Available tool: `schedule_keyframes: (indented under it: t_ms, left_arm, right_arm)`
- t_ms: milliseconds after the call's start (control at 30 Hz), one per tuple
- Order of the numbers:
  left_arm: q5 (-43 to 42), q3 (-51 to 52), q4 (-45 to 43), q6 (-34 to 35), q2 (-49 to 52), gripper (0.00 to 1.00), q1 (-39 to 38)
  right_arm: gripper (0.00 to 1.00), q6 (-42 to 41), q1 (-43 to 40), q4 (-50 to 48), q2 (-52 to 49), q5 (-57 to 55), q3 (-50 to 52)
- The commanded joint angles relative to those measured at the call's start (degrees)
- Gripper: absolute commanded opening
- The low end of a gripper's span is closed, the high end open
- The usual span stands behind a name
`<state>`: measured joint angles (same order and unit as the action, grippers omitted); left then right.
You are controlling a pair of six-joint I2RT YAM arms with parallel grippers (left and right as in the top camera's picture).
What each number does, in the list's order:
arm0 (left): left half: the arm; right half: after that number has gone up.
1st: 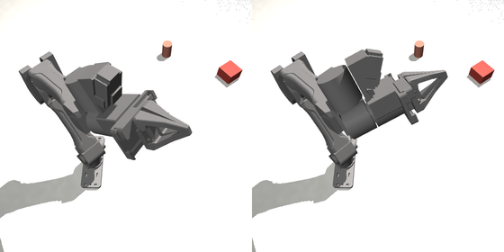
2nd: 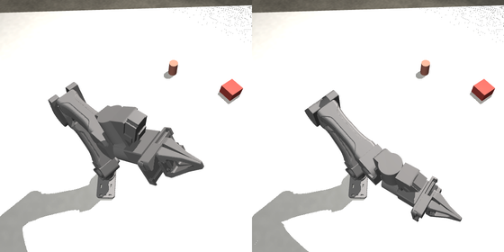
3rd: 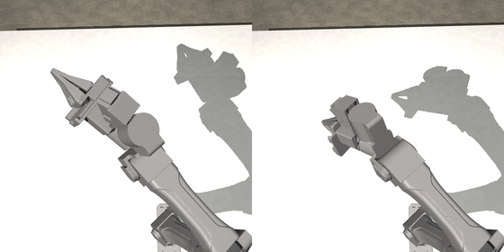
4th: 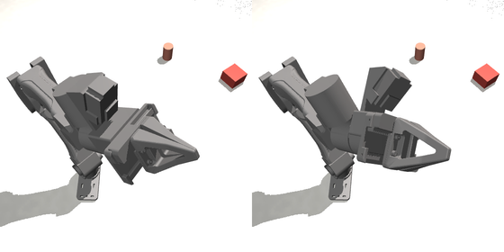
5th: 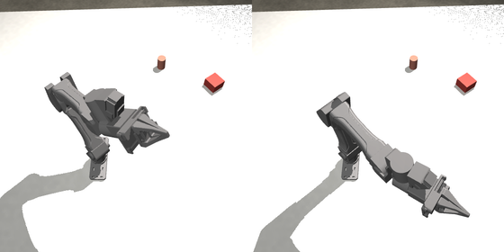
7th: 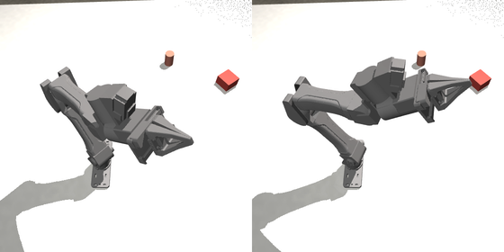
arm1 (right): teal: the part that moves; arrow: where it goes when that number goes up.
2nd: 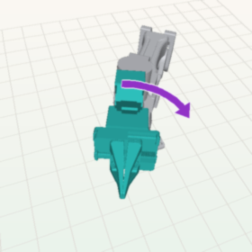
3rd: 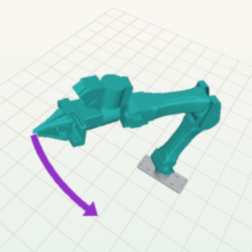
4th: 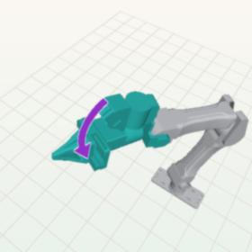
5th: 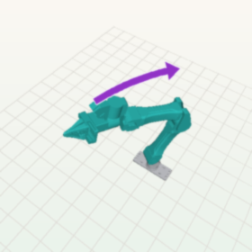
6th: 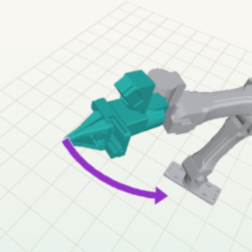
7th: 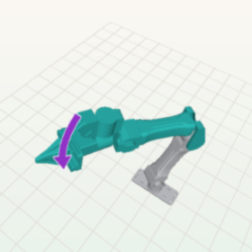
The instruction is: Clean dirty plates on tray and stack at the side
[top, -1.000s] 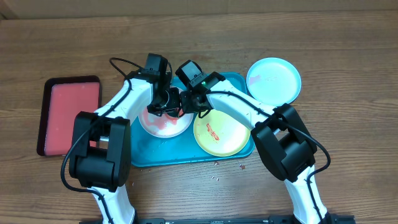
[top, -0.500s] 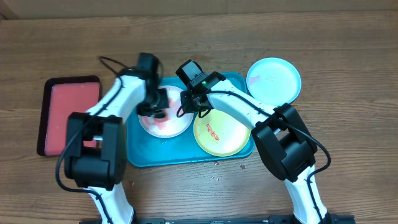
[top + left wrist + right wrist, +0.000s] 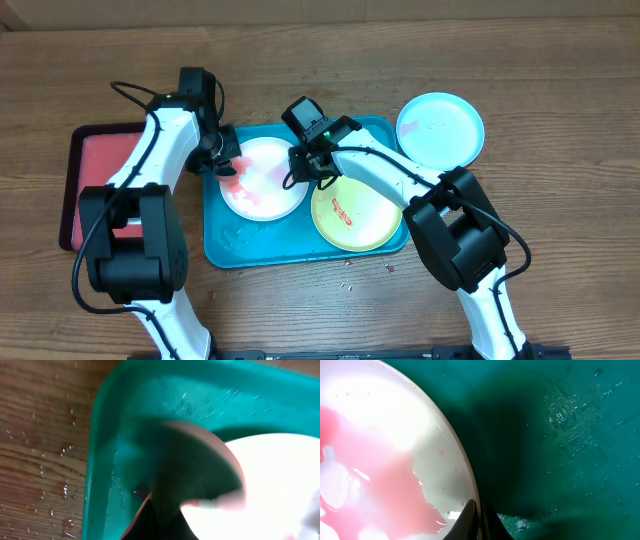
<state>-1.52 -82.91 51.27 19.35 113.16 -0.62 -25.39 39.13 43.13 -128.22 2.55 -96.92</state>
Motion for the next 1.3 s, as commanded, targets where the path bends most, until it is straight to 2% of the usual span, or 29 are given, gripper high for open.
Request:
schedule_keyframes:
  t_ms: [0,167,300,433,700,833,1000,1267]
  left_arm:
    - [-2.6,-2.4,-0.1,-0.1,-5.9,0.04,0.8]
    - [-2.8,-2.4,-0.6,0.0,-11.5,0.04,2.8]
    - [-2.9,-2.4,-0.6,0.0,-13.7,0.04,7.3]
    - [-3.0,-2.4,0.2,0.4,-13.8,0.04,11.6]
    - [-2.3,-2.4,-0.6,0.4,-13.8,0.04,17.3]
    - [-2.3,-2.4,-1.2,0.6,-13.8,0.04,21.4]
    - [-2.4,-2.4,-1.2,0.6,-13.8,0.04,26.6]
    - [-2.6,-2.3,-0.8,0.6,-13.5,0.04,30.9]
  right_arm:
    - [0.04,3.1,-0.2,0.7,-0.9,-2.5,-1.1]
    - [0.04,7.6,0.0,0.7,1.0,-2.5,-2.9]
    - [0.04,12.3,0.3,0.7,3.5,-4.0,-4.6]
    - [0.04,15.5,1.5,0.7,6.5,-14.8,-5.2]
    - [0.04,29.0,8.1,-0.1,10.4,-40.9,-5.2]
    - [0.04,38.7,13.4,-4.8,10.6,-56.9,-5.2]
    - [0.04,52.2,18.1,-11.1,10.6,-63.8,-5.2]
    - [0.04,64.1,21.4,-20.8,10.6,-69.4,-5.2]
